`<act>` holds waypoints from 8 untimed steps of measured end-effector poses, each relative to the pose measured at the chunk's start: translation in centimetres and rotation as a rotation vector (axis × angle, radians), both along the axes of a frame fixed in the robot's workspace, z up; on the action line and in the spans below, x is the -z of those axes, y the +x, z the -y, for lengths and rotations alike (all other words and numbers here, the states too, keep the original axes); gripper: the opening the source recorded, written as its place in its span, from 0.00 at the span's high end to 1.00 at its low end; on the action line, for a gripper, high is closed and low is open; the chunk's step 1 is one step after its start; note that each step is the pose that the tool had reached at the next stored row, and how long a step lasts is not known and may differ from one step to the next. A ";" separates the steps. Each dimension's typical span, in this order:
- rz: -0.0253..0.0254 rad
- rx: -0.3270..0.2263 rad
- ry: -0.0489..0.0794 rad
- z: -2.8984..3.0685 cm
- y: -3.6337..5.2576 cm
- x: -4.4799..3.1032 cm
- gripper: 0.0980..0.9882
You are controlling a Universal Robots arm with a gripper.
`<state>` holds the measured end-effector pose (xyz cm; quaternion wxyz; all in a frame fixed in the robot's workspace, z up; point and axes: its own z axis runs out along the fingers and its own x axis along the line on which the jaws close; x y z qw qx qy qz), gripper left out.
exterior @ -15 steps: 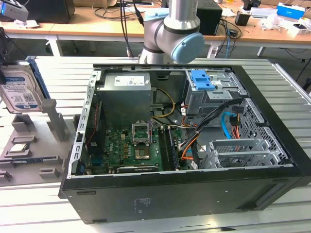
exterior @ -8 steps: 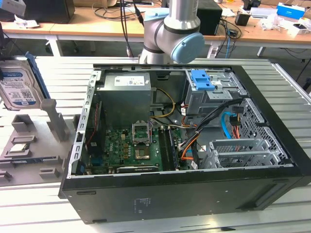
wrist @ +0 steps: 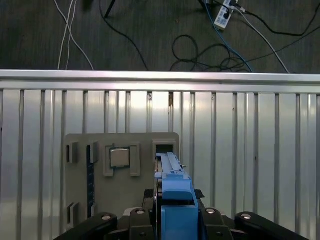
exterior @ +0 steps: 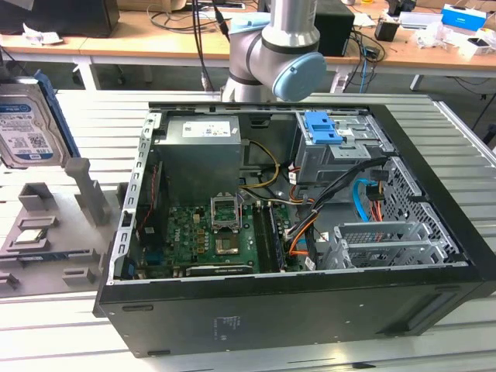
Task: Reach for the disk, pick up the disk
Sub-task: 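Pick up the disk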
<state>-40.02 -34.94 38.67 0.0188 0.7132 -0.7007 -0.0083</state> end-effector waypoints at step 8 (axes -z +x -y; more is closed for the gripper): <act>0.0000 0.000 0.000 0.00 0.02 -1.35 0.70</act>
